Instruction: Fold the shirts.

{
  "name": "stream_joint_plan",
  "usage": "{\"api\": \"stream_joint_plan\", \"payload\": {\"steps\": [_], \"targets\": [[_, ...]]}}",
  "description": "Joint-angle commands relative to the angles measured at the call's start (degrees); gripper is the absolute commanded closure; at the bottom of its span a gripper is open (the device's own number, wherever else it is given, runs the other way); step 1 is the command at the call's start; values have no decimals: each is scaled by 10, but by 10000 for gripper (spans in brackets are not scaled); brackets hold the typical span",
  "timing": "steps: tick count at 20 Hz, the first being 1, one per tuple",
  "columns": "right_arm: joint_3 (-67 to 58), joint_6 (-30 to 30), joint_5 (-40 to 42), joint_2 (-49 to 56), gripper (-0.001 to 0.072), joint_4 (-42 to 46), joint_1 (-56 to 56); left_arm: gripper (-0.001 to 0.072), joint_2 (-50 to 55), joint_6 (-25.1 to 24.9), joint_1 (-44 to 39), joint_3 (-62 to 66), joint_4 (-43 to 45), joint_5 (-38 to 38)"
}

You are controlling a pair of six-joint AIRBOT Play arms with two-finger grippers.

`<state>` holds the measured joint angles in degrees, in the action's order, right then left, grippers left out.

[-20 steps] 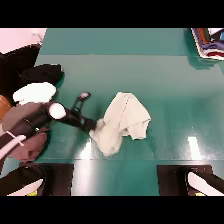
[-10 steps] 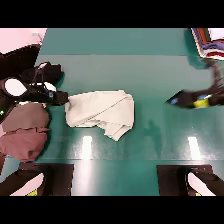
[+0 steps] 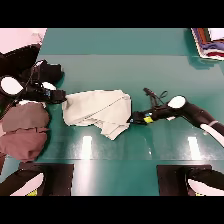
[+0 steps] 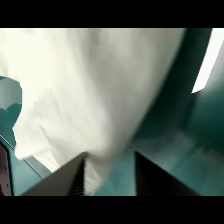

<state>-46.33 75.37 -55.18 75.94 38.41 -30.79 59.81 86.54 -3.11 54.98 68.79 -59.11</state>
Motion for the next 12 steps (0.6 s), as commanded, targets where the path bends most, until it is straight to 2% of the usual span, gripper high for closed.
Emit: {"api": "stream_joint_plan", "payload": {"steps": [1, 2, 6, 8, 12], "targets": [[-67, -11, 16, 68, 520, -7, -43, 682, 0, -4, 1, 1, 0, -2], [-84, -14, 12, 77, 693, -6, -43, 682, 0, -15, 1, 1, 0, -3], [-172, 7, -40, 38, 702, 93, 10, 683, -1, -15, 1, 67, 2, -43], [-226, 33, -79, -29, 702, 149, 61, 683, -15, -16, 1, 156, 0, -78], [-360, 38, -158, -160, 702, 192, 155, 683, -79, -15, 1, 329, -21, -80]]}}
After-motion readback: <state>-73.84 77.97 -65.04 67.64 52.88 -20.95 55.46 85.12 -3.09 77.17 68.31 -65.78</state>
